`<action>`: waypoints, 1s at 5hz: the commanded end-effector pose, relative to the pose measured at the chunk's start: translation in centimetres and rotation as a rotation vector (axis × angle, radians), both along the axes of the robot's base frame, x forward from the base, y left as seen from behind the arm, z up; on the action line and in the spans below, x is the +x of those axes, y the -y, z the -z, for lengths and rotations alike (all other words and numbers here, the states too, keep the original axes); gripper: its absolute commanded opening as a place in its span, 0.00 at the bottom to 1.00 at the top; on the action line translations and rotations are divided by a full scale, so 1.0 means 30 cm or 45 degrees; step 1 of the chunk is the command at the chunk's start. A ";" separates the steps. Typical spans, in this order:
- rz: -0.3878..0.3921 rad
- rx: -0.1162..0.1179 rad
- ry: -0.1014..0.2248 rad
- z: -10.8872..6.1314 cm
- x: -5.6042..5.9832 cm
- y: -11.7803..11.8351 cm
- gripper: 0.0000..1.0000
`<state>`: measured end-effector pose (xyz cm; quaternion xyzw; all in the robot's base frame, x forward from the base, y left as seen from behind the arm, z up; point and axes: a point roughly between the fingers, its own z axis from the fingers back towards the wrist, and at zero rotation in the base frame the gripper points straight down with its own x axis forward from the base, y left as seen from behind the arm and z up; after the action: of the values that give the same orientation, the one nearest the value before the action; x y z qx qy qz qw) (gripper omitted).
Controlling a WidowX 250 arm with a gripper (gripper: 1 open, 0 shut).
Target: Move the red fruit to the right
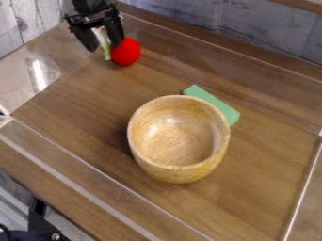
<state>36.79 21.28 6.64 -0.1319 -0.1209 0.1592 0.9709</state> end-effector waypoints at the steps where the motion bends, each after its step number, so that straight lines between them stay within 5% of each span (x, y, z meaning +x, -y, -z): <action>1: -0.016 0.026 0.081 -0.077 0.003 -0.020 1.00; 2: -0.013 0.035 0.083 -0.063 0.004 -0.008 0.00; 5: 0.015 0.071 0.124 -0.042 0.022 0.047 0.00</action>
<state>36.70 19.73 4.12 -0.1340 -0.1272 0.1585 0.9699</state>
